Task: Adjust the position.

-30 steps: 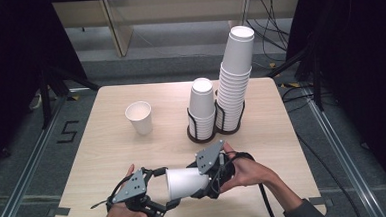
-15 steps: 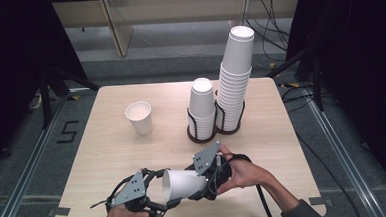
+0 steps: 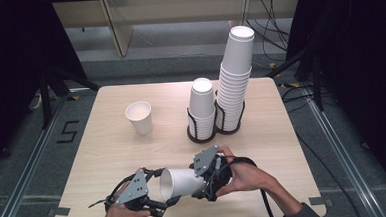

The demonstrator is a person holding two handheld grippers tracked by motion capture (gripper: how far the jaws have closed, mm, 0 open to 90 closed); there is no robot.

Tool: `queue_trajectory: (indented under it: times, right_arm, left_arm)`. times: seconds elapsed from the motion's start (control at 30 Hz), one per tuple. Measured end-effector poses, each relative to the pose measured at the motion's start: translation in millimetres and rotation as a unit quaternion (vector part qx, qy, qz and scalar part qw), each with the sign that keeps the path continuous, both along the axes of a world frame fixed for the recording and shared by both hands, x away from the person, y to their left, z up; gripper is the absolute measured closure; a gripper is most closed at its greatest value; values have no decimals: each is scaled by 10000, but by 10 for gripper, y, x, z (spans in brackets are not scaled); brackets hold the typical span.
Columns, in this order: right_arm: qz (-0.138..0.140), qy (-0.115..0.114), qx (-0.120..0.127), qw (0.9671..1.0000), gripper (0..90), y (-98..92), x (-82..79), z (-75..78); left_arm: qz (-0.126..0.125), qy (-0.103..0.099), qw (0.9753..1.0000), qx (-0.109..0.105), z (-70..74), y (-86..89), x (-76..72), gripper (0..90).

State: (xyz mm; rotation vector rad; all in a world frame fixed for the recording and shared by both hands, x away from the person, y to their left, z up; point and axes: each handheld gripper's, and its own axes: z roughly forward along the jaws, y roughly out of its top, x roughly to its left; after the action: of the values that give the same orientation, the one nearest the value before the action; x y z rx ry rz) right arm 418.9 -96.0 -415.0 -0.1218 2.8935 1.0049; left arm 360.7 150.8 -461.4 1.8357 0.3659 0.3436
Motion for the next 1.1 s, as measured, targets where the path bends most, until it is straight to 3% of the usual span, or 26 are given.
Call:
queue_trajectory:
  times: [0.17, 0.23, 0.27, 0.43, 0.53, 0.6, 0.63, 0.67, 0.7, 0.77, 0.9, 0.93, 0.97, 1.0, 1.1]
  right_arm:
    - [-31, -188, -192, 9996, 168, 86, -71, -27]
    - [-166, -87, -271, 9995, 168, 93, -98, -39]
    - [-45, -238, -303, 9992, 178, 128, -79, -73]
    - [53, -159, -341, 9993, 225, 158, -71, -143]
    - [110, -80, -261, 9996, 226, 158, -53, -166]
    - [171, -14, -26, 9998, 228, 137, 1, -199]
    - [215, 233, 282, 9991, 230, 99, 22, -210]
    - [211, 325, 452, 9982, 231, 86, 31, -219]
    - [211, 325, 452, 9982, 231, 86, 31, -219]
    - [284, 563, 838, 9945, 233, 46, 41, -213]
    - [227, 614, 1105, 9917, 233, 8, 61, -189]
    - [191, 670, 1289, 9892, 233, -13, 80, -170]
    - [191, 670, 1289, 9892, 233, -13, 80, -170]
    - [110, 731, 1425, 9870, 232, -30, 89, -155]
    - [81, 726, 1457, 9866, 231, -32, 94, -151]
  left_arm:
    - [-3, -10, 9998, 179, -4, -34, -12, 143]
    - [-20, -22, 9999, 122, -10, -47, -10, 143]
    - [-21, -13, 9999, 151, -6, -49, -12, 143]
    - [-16, 108, 9996, 261, 4, -63, -21, 128]
    - [7, 117, 9999, 123, -4, -56, -14, 89]
    - [42, 163, 9997, -156, -8, -44, -15, 79]
    - [101, 156, 9991, -372, -9, -34, -14, 57]
    - [120, 179, 9988, -445, -10, -32, -11, 36]
    - [120, 179, 9988, -445, -10, -32, -11, 25]
    - [92, 206, 9977, -640, -16, -30, -5, 27]
    - [226, 277, 9950, -932, 2, -5, -11, 32]
    - [296, 279, 9939, -1023, -1, 0, -11, 31]
    - [296, 279, 9939, -1023, -1, 0, -11, 29]
    - [338, 268, 9935, -1053, -6, -5, -14, 30]
    - [329, 229, 9934, -1075, -4, -15, -18, 51]
